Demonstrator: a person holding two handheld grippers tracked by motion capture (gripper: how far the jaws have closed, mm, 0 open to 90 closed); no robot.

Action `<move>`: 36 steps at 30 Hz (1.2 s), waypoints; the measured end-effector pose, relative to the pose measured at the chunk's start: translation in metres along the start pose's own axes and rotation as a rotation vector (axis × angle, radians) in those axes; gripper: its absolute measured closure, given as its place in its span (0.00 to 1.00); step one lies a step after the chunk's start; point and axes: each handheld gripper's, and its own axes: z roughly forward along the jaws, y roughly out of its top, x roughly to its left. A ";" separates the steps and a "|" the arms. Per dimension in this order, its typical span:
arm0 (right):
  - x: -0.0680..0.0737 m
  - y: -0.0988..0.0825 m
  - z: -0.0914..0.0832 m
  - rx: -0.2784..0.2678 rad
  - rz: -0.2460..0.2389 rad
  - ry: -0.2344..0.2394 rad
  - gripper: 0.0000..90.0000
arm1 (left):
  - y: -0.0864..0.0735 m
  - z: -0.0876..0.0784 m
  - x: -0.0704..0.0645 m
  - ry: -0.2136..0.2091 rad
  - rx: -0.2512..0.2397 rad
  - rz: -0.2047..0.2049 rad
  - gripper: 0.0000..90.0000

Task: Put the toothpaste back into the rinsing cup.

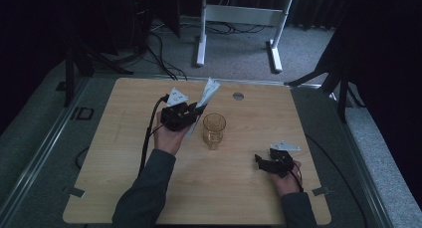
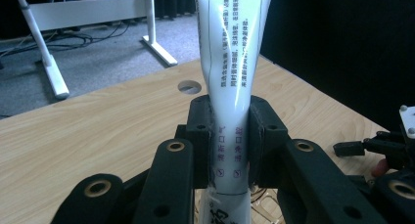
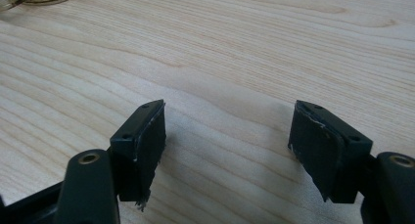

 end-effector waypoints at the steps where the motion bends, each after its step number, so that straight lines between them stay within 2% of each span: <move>1: 0.000 0.000 0.000 0.000 0.000 0.000 0.33 | 0.000 0.000 0.000 0.001 -0.001 0.000 0.83; 10: 0.000 0.000 0.000 0.000 -0.001 0.001 0.33 | -0.001 0.007 0.001 0.000 0.005 -0.007 0.83; 16: 0.000 0.000 0.000 0.000 -0.001 0.000 0.33 | -0.001 0.013 0.002 0.005 -0.011 -0.023 0.83; 36: 0.000 0.000 0.000 0.000 -0.001 0.000 0.33 | 0.005 0.025 0.000 0.014 -0.022 -0.002 0.83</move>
